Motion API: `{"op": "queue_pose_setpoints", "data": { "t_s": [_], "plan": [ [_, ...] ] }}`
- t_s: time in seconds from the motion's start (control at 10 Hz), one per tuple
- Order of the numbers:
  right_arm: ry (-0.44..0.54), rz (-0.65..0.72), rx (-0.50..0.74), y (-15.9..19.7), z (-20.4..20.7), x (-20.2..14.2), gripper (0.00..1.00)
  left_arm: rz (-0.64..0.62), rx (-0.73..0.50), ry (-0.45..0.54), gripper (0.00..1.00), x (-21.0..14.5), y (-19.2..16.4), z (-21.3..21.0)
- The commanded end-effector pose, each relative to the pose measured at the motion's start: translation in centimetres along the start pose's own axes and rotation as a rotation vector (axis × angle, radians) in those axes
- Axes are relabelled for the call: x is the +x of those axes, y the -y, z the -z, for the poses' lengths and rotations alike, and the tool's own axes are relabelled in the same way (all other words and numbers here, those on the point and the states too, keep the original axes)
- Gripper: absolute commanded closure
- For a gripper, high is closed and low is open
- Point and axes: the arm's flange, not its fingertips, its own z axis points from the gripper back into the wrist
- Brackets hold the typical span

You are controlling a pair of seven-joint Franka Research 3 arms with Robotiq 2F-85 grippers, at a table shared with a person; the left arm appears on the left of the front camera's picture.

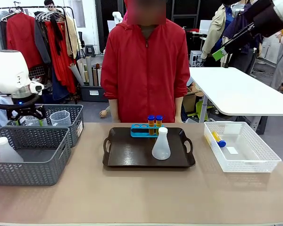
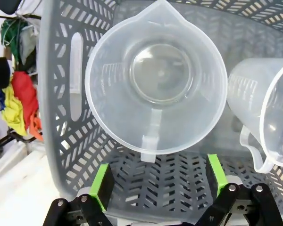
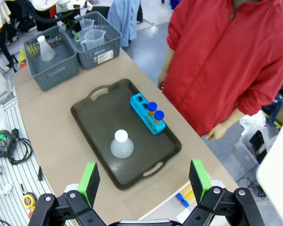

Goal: Prepare the laboratory tools.
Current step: Pick up one Large Measuring Cup and place it on the Handle tray.

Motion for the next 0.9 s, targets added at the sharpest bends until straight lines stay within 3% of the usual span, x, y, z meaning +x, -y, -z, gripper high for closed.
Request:
{"op": "queue_pose_setpoints", "data": {
  "t_s": [0.0,0.1,0.6,0.8],
  "plan": [
    [0.009,0.0,0.008,-0.03,-0.06,-0.01,0.0,0.006,0.022,0.015,0.0,0.69,-0.75,0.18],
    [0.009,0.0,0.008,-0.03,-0.06,-0.01,0.0,0.011,0.049,0.031,0.03,0.92,-1.06,0.48],
    [0.009,0.0,0.008,-0.03,-0.06,-0.01,0.0,0.004,0.052,0.045,0.99,1.19,-1.4,0.71],
    [0.009,0.0,0.008,-0.03,-0.06,-0.01,0.0,0.006,0.047,0.044,1.0,1.27,-1.21,0.83]
  ]
}}
